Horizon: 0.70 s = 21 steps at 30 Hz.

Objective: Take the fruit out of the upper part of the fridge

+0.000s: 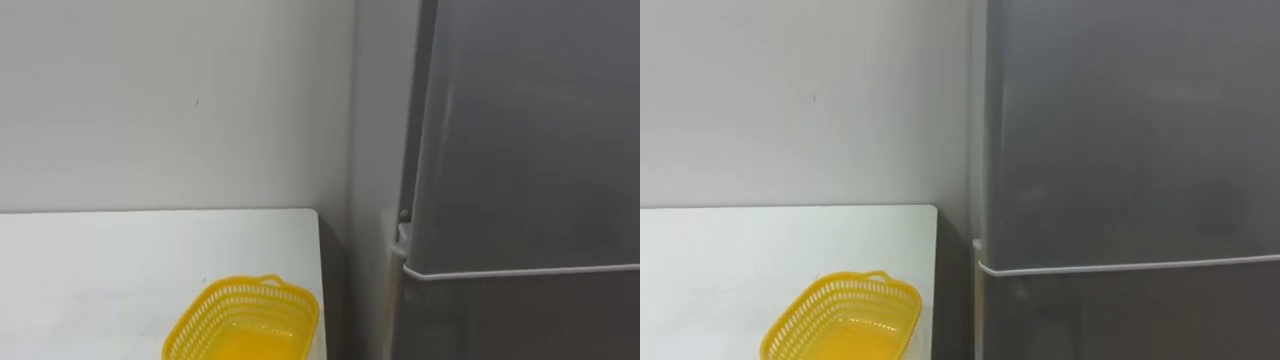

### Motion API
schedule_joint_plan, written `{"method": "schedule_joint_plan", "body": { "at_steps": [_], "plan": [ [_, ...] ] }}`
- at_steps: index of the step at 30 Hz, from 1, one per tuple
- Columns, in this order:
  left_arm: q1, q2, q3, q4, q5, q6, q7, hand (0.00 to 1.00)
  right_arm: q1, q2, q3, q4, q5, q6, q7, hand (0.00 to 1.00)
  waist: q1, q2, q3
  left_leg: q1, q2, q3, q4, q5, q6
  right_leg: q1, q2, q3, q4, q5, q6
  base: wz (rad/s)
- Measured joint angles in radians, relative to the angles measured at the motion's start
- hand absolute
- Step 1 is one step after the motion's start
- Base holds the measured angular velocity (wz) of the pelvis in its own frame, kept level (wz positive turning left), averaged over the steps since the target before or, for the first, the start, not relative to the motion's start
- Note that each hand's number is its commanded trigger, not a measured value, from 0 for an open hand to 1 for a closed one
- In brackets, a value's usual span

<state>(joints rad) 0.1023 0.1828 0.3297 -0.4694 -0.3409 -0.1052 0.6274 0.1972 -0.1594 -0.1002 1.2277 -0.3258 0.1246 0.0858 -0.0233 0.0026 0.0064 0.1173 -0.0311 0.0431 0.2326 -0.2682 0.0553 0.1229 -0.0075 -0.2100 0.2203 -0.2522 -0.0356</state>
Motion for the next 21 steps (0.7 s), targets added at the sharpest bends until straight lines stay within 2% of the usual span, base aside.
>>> {"method": "schedule_joint_plan", "body": {
  "at_steps": [3,7,9,12,15,21],
  "plan": [
    [-0.029,0.001,-0.058,-0.045,0.000,0.027,-0.098,0.00,-0.014,0.002,0.002,0.033,0.001,0.008,0.004,0.00,-0.011,0.000,-0.0002,-0.004,-0.001,0.001,0.002,0.000,0.000,-0.001,-0.002,-0.004,0.001,0.001,0.001,0.00],
    [-0.050,0.001,-0.102,-0.055,0.001,0.068,-0.206,0.00,-0.025,0.002,0.001,0.060,0.002,0.008,0.004,0.00,-0.029,0.002,-0.0003,-0.004,-0.001,0.001,0.001,0.000,0.000,-0.001,-0.003,-0.006,0.000,0.001,0.002,0.00],
    [-0.057,0.001,-0.126,-0.055,0.028,0.087,-0.250,0.00,-0.034,0.002,0.001,0.063,0.001,0.009,0.004,0.00,-0.033,0.007,0.0028,-0.003,-0.001,0.000,0.002,0.000,0.000,-0.003,-0.003,-0.005,0.000,0.001,0.002,0.00],
    [-0.058,0.001,-0.156,-0.055,0.109,0.119,-0.333,0.00,-0.039,0.002,0.000,0.070,0.000,0.008,0.004,0.00,-0.041,0.012,0.0025,-0.004,0.000,0.001,0.002,0.000,0.000,-0.006,-0.002,-0.004,0.000,0.001,0.001,0.00],
    [-0.058,0.001,-0.175,-0.055,0.180,0.130,-0.383,0.00,-0.046,0.002,0.001,0.070,-0.006,0.008,0.004,0.00,-0.051,0.014,0.0013,-0.003,0.000,0.002,0.002,0.000,0.000,-0.007,-0.002,-0.001,0.000,0.001,0.001,0.00],
    [-0.060,0.001,-0.198,-0.055,0.216,0.143,-0.462,0.00,-0.059,-0.002,0.009,0.103,0.002,0.007,0.004,0.00,-0.055,0.016,-0.0026,-0.001,0.000,0.010,0.002,0.000,0.000,-0.010,-0.002,0.008,0.002,0.001,0.001,-0.04]
  ]
}}
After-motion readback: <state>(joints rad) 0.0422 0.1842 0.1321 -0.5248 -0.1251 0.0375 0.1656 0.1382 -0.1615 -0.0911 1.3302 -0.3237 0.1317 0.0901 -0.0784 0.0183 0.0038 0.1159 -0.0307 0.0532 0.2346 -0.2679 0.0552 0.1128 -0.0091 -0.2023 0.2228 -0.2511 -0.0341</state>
